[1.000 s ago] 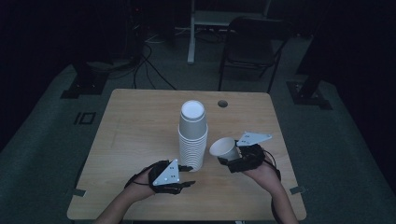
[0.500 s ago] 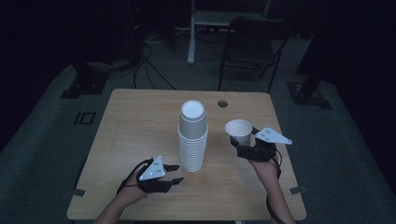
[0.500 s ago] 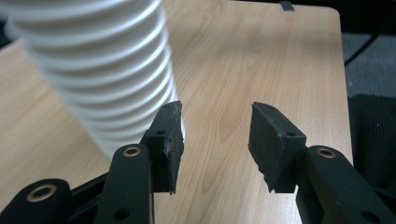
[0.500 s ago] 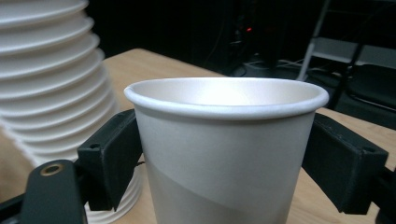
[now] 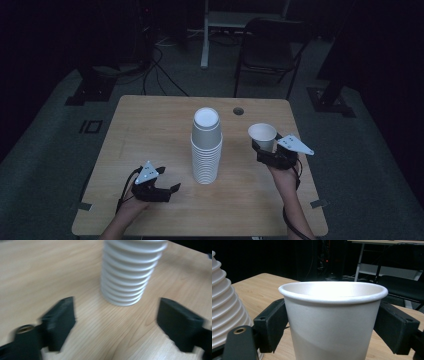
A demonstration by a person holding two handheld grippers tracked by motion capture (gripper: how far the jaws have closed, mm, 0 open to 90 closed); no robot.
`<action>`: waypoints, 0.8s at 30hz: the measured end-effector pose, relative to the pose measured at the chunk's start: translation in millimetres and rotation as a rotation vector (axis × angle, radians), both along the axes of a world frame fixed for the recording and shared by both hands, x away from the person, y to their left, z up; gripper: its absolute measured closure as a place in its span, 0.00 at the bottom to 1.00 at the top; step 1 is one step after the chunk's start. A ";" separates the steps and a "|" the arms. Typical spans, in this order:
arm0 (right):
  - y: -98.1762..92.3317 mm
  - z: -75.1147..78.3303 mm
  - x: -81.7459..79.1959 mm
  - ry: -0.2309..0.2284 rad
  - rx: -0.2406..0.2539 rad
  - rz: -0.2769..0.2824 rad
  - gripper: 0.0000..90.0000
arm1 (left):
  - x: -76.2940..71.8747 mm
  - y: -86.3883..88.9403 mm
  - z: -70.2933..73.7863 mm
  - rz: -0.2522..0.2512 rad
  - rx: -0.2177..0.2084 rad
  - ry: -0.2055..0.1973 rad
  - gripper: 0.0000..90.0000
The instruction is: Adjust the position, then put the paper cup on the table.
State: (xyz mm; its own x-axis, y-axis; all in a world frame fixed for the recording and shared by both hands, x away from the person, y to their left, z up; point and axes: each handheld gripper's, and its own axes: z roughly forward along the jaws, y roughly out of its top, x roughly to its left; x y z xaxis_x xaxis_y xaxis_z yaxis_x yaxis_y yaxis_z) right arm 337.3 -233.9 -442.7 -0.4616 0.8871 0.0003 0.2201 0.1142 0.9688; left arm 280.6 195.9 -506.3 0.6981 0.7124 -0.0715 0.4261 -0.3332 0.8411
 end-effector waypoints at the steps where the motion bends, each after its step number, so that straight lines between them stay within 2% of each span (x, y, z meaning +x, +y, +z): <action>1: -0.1 -0.4 0.8 0.005 0.002 0.000 0.18 | 0.4 3.0 -1.7 0.020 0.005 0.007 0.12; 3: -0.3 -0.9 1.2 0.001 0.002 -0.009 0.18 | 0.5 8.9 -4.7 0.049 0.005 0.032 0.07; 5: -0.8 -1.0 2.0 0.001 0.003 -0.011 0.18 | 0.6 14.4 -7.2 0.084 0.007 0.039 0.02; 7: -1.0 -1.4 3.3 0.005 0.004 -0.009 0.18 | -0.6 19.4 -9.4 0.126 0.003 0.031 0.02; 9: -1.6 -2.8 4.7 0.005 0.004 -0.016 0.18 | -2.2 24.8 -11.7 0.181 0.028 0.017 0.02; 11: -2.6 -5.0 6.9 0.012 0.015 -0.015 0.18 | -3.1 31.9 -14.4 0.211 0.013 0.036 0.02; 12: -2.6 -5.0 6.9 0.012 0.015 -0.015 0.18 | -3.1 31.9 -14.4 0.211 0.013 0.036 0.02; 13: -2.6 -6.4 8.1 0.013 0.015 -0.019 0.18 | -4.5 39.1 -17.3 0.248 -0.001 0.045 0.02; 16: -2.4 -13.5 14.8 0.028 0.023 -0.027 0.18 | -7.9 47.8 -21.2 0.278 -0.010 0.054 0.02; 19: -0.8 -20.3 20.4 0.038 0.019 -0.044 0.18 | -11.2 52.5 -25.3 0.285 -0.012 0.072 0.02; 24: 1.2 -28.1 27.9 0.041 0.017 -0.061 0.18 | -15.1 56.3 -28.7 0.300 -0.010 0.080 0.02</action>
